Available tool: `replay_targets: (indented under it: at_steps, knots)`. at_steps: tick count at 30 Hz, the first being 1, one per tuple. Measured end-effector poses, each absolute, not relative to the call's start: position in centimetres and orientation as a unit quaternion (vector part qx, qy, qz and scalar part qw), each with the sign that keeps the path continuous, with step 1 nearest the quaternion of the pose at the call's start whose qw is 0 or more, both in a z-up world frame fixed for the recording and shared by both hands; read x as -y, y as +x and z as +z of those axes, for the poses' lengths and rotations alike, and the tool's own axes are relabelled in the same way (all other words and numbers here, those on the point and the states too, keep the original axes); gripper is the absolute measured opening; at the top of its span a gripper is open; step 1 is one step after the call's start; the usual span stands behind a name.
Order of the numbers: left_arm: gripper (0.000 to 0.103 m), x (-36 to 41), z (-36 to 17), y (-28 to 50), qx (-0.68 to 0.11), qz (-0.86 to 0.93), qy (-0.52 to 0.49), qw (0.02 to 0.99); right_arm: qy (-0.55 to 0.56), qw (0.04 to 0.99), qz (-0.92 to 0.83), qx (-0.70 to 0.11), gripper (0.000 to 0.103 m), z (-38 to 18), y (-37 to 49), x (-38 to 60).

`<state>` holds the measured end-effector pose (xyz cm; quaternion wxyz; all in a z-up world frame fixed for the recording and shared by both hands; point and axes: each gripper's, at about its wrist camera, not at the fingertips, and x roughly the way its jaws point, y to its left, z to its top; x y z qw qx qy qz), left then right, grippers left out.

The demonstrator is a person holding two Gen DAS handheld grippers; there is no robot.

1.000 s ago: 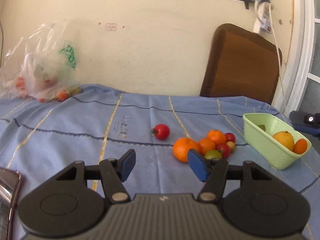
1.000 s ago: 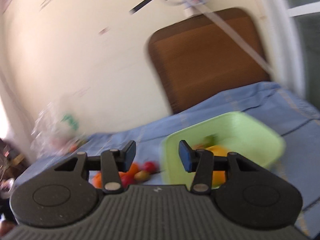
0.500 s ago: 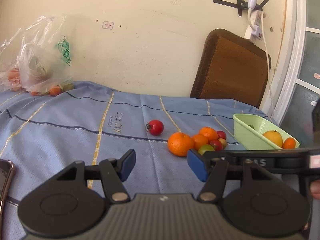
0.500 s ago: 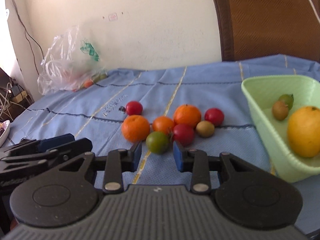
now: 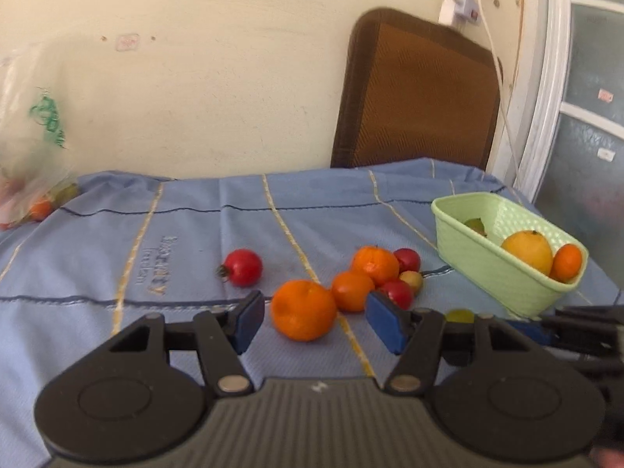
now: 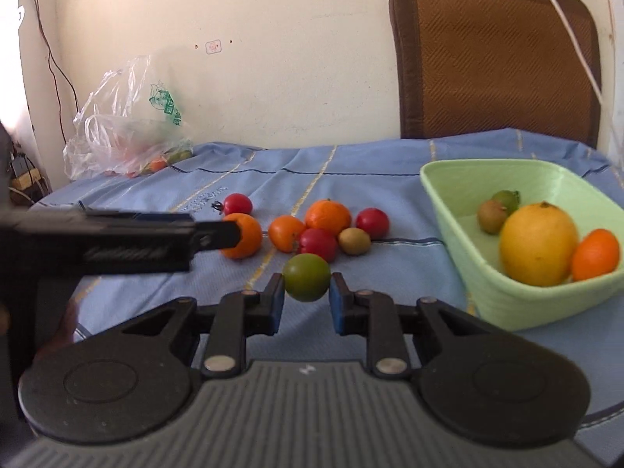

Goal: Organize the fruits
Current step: 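Grasp a green tomato with the right gripper while the left gripper grasps a tangerine, then carry both fruits over the bowl and open both grippers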

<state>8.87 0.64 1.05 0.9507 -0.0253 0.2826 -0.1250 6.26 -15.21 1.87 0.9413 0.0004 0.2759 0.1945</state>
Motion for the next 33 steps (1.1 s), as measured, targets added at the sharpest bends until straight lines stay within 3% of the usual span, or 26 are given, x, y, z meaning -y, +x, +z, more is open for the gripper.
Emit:
replay_targets:
  at_steps: [2,3,4,14,17,25,28,30,33]
  knots:
    - [0.054,-0.2,0.5,10.0,-0.299,-0.114,-0.023,0.947,0.006,0.938,0.192,-0.287,0.027,1.0,6.7,15.4]
    - [0.043,-0.1,0.0,10.4,-0.313,-0.104,-0.024,0.944,0.014,0.936,0.192,-0.295,0.027,0.8,7.0,15.6]
    - [0.042,-0.2,-0.2,10.5,-0.323,-0.1,-0.029,0.941,0.017,0.938,0.193,-0.289,0.027,0.9,7.1,15.5]
    - [0.042,-1.0,-0.3,2.1,-0.314,-0.141,-0.062,0.937,-0.003,0.938,0.206,-0.28,0.029,0.9,4.2,15.4]
    - [0.051,0.0,-0.3,0.9,-0.303,-0.124,-0.032,0.945,-0.025,0.942,0.198,-0.269,0.03,0.9,3.3,15.0]
    - [0.058,-0.8,-0.2,1.1,-0.299,-0.11,-0.055,0.946,-0.026,0.94,0.192,-0.28,0.032,0.7,3.8,14.8]
    - [0.055,-0.8,-0.2,1.2,-0.299,-0.119,-0.056,0.945,-0.033,0.939,0.195,-0.279,0.032,0.7,3.9,14.5]
    - [0.042,-0.7,-0.3,1.3,-0.302,-0.137,-0.055,0.942,-0.031,0.939,0.199,-0.278,0.029,0.7,4.0,14.6]
    - [0.042,-0.3,-0.1,1.5,-0.302,-0.151,-0.052,0.94,-0.019,0.946,0.193,-0.26,0.027,1.0,3.5,15.3]
